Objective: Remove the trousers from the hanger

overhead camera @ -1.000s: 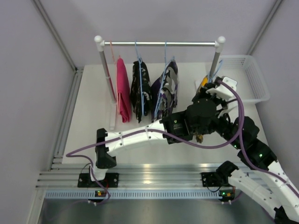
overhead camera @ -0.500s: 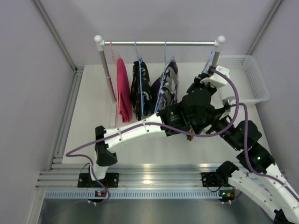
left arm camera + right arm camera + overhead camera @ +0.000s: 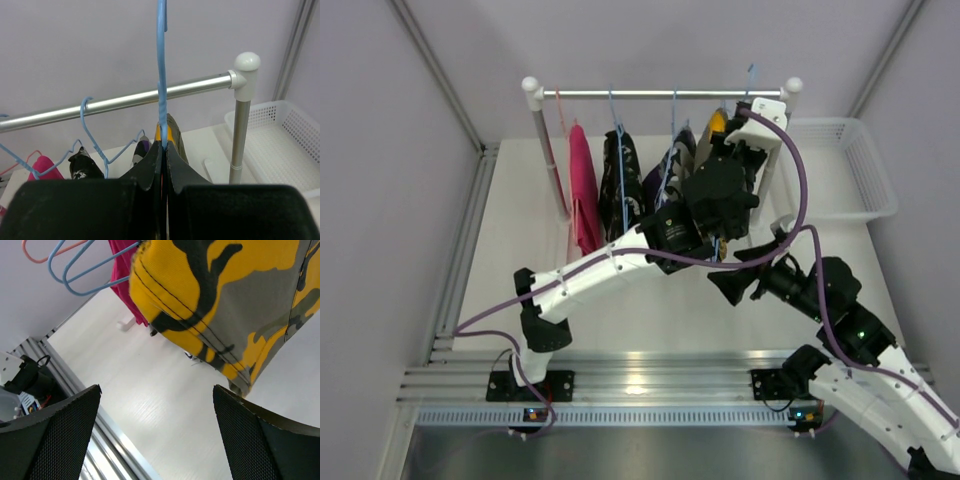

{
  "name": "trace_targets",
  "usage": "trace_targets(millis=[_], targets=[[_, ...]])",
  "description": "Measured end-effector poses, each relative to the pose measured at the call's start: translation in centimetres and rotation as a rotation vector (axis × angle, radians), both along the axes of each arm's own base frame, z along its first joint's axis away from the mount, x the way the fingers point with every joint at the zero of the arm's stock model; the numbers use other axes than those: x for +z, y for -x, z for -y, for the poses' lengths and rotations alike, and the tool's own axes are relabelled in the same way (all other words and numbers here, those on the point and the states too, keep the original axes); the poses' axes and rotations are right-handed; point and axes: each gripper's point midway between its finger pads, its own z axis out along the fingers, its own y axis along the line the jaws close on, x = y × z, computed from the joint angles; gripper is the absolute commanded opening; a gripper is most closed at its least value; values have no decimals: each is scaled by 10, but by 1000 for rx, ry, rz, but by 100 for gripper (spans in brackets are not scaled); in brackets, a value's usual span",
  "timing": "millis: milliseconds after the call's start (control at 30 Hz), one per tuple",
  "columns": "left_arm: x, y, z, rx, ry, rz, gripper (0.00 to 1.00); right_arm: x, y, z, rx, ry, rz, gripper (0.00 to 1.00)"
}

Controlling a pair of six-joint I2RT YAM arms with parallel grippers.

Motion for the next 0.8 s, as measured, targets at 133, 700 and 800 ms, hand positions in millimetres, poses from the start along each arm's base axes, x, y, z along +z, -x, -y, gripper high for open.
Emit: trace_targets(millis=[133,700,800], targets=[[-1,-1,0,1,10,-5,0,0,-4,4,-29,6,9,92],[-54,-1,26,-54,-59,-77,0,-4,-27,13,-139,53,18,70],[-59,1,28,-61,-68,-82,0,-5,-30,15,-158,58,19,68]])
